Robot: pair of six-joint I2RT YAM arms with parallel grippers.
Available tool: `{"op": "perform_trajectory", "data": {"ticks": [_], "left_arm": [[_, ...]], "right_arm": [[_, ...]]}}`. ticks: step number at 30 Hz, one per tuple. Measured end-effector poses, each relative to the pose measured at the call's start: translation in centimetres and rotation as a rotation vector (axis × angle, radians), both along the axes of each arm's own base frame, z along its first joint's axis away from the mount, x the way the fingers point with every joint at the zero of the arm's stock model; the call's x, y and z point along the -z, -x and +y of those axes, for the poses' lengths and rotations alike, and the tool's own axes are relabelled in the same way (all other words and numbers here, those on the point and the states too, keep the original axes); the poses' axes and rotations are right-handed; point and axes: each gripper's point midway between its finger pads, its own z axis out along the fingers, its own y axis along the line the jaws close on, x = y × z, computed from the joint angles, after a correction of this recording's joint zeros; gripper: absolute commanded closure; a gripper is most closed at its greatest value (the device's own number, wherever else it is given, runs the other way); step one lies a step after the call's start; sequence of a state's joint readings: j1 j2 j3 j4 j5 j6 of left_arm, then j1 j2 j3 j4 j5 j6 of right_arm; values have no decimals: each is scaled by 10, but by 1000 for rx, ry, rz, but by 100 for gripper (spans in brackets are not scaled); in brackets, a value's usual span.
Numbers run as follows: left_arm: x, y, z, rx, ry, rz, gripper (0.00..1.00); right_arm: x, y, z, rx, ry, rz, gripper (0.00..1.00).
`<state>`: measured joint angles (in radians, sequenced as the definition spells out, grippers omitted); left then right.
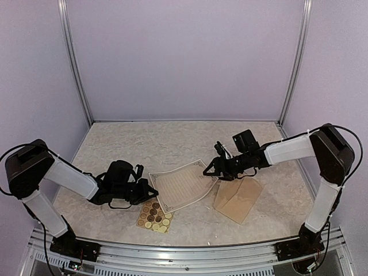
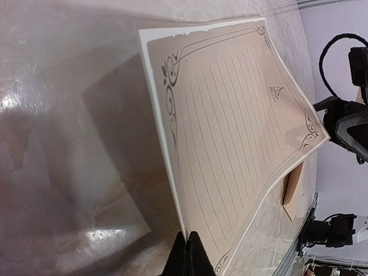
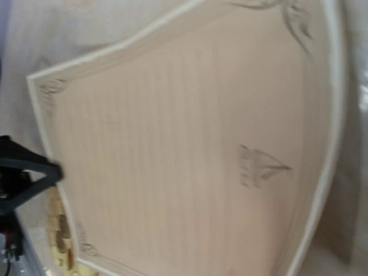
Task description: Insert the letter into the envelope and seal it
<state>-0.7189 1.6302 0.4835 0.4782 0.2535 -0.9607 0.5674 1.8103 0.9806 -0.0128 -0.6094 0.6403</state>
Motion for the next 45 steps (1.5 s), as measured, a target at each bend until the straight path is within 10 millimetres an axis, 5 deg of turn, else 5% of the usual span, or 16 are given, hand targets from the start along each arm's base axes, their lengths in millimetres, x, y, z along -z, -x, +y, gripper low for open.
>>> {"op": "perform_trajectory", "data": {"ticks": [14, 21, 29, 40, 45], "left_arm": [[-1, -1, -1, 2, -1, -3, 100], [0, -1, -1, 2, -7, 4, 100], [2, 0, 0, 1, -13, 10, 100], [4, 2, 2, 1, -21, 19, 100], [4, 2, 2, 1, -22, 20, 100]], "right_arm": [[-28, 26, 48, -156, -102, -96, 31], [-35, 14, 61, -131, -12, -221, 26], [-24, 2, 51, -69, 88, -268, 23], [-18, -13, 40, 13, 150, -292, 53], [-15, -21, 34, 42, 188, -319, 78]]}}
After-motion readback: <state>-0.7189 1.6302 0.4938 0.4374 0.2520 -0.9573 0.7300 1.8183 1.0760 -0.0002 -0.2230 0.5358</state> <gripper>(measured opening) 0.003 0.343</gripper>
